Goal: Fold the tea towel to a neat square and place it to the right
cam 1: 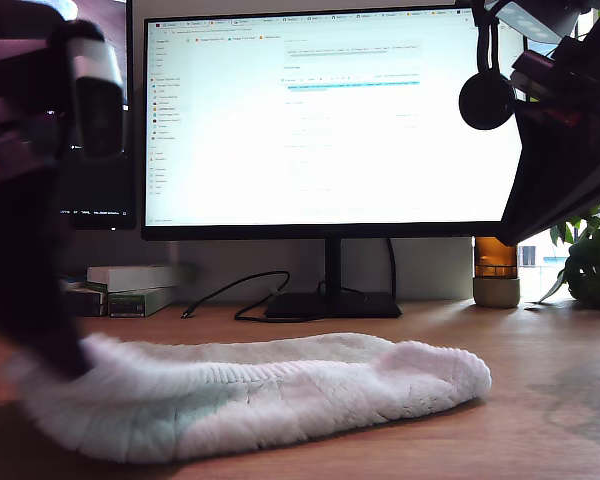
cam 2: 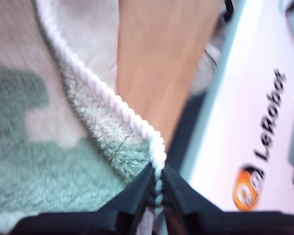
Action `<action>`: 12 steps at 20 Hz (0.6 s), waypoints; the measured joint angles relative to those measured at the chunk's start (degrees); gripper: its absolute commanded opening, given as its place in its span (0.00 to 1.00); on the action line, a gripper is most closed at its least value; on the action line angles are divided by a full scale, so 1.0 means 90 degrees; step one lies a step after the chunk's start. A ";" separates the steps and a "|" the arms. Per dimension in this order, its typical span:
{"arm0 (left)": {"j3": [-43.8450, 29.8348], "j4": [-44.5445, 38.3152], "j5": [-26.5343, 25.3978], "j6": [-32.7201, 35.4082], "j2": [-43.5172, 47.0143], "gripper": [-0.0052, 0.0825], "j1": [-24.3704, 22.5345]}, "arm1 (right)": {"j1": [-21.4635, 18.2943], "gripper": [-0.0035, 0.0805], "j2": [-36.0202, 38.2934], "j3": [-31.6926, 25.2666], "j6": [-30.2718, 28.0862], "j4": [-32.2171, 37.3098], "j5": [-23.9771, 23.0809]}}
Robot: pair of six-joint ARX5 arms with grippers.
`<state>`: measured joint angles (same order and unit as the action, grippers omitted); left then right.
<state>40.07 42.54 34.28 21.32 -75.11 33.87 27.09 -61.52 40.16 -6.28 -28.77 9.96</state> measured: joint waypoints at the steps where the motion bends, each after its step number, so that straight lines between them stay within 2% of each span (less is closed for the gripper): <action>1: 0.0000 0.0119 -0.0092 0.0007 0.0000 0.05 0.0015 | 0.0000 0.03 0.0002 0.0000 0.0000 0.0000 0.0000; 2: 0.0000 0.0151 -0.0168 0.0007 0.0000 0.08 0.0019 | 0.0000 0.03 0.0002 0.0002 0.0002 0.0000 0.0000; 5: 0.0000 0.0301 -0.0330 0.0007 0.0000 0.30 0.0019 | 0.0000 0.03 0.0002 0.0000 0.0024 0.0002 0.0000; 7: 0.0000 0.0442 -0.0393 0.0005 0.0000 0.39 0.0039 | 0.0000 0.03 0.0000 0.0000 0.0024 0.0002 0.0000; 9: 0.0000 0.0515 -0.0425 0.0005 0.0000 0.45 0.0131 | 0.0000 0.03 0.0002 0.0000 0.0024 0.0058 0.0000; 12: 0.0000 0.0607 -0.0704 0.0012 0.0000 0.46 0.0345 | 0.0000 0.03 0.0002 0.0000 0.0024 0.0209 0.0000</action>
<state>40.07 48.01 27.94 21.43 -75.11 36.97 27.09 -61.49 40.16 -6.07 -26.89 9.96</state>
